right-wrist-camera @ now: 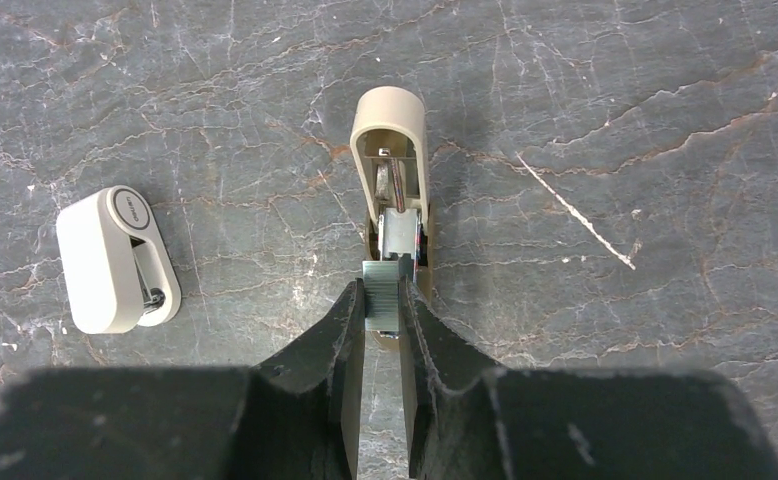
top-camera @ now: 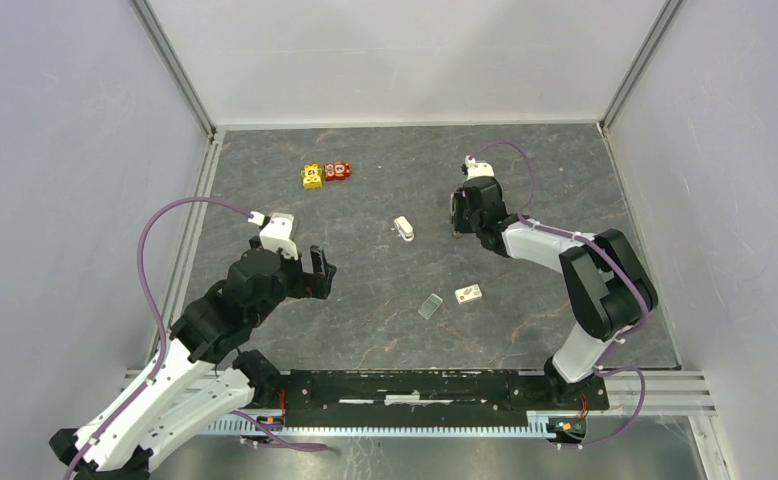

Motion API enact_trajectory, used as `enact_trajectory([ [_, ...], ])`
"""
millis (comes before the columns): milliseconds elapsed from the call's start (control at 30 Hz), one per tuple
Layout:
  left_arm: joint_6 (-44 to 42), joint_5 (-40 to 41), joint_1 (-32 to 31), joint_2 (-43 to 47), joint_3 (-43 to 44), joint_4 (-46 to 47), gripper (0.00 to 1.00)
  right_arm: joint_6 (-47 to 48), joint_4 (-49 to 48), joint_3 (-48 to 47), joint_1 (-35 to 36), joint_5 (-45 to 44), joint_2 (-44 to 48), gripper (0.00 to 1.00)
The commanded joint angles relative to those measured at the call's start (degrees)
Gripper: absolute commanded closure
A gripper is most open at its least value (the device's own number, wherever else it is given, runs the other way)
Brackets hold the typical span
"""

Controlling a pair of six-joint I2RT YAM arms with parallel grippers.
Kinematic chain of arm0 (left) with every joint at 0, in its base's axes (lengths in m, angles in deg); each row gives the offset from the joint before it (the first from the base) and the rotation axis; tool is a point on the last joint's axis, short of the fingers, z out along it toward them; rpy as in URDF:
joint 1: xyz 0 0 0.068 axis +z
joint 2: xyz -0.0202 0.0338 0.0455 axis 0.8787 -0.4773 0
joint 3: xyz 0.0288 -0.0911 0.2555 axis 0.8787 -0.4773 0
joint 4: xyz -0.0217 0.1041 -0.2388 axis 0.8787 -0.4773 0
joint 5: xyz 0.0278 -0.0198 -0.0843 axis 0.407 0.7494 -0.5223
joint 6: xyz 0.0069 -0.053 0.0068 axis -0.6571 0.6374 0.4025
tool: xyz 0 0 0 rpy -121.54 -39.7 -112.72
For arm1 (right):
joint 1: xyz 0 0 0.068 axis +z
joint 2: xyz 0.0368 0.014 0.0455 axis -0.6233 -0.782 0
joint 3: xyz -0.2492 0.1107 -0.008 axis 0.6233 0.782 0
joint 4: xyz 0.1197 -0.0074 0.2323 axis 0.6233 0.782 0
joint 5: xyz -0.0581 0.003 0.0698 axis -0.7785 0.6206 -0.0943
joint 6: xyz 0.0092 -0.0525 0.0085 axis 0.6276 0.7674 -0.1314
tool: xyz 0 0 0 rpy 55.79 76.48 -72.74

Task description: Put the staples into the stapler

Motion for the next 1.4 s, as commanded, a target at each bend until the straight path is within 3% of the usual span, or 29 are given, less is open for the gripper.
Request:
enact_trajectory([
  [0, -3.1, 1.0, -0.2, 0.0, 0.0, 0.7, 0.00, -0.7, -2.6, 0.4, -0.5, 0.9, -0.7, 0.78],
  [1367, -3.1, 1.4, -0.2, 0.0, -0.1, 0.8, 0.00, -0.9, -5.0, 1.7, -1.7, 3.1, -2.5, 0.78],
])
